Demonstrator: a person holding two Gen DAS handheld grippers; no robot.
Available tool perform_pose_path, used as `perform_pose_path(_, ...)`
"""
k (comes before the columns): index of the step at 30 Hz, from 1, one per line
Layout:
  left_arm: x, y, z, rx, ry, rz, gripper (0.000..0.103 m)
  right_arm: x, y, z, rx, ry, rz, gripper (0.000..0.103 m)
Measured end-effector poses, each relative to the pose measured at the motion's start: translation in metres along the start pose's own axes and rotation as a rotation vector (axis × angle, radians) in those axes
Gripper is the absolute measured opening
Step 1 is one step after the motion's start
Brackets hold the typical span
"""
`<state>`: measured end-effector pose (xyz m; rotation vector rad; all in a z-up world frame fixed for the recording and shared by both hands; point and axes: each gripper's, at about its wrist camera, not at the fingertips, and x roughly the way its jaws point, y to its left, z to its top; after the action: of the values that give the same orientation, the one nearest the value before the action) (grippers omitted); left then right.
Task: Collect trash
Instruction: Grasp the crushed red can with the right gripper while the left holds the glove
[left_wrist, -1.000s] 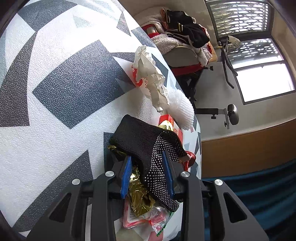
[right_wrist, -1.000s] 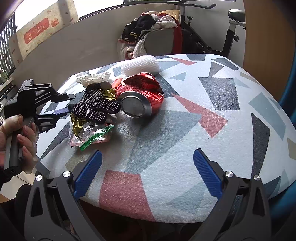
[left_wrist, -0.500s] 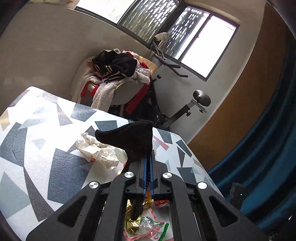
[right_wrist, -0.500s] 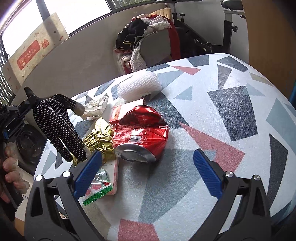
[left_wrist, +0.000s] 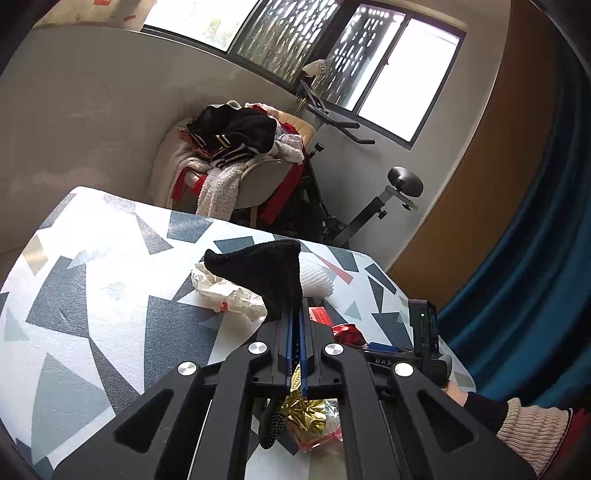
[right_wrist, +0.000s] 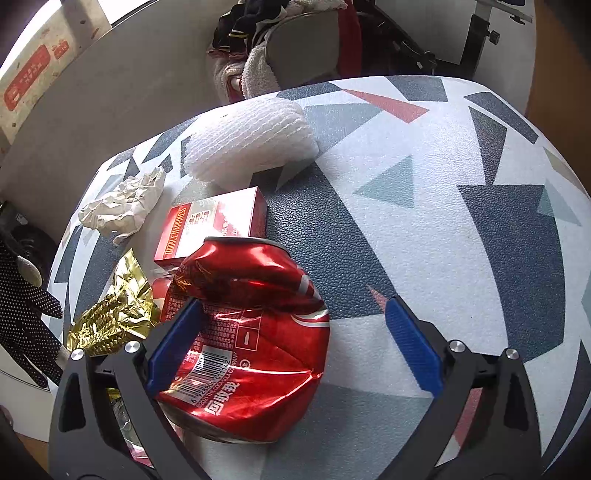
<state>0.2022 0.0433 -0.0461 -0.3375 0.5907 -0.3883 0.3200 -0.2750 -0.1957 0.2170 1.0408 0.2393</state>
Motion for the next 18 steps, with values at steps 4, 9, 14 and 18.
perform_pose_path(4, 0.005, 0.004, -0.009, -0.008, 0.021, -0.002, 0.003, 0.000, 0.007, -0.001, -0.012, 0.006, 0.068, 0.077)
perform_pose_path(9, 0.008, 0.003, -0.013, -0.011, 0.035, -0.003, 0.003, -0.020, 0.009, 0.004, 0.023, -0.020, 0.144, 0.037)
perform_pose_path(14, 0.006, -0.006, -0.015, 0.010, 0.033, -0.008, 0.003, -0.057, 0.012, 0.005, -0.009, -0.097, 0.164, 0.020)
perform_pose_path(18, 0.000, -0.016, -0.011, 0.018, 0.017, -0.017, 0.003, -0.086, 0.016, 0.001, -0.046, -0.159, 0.111, 0.016)
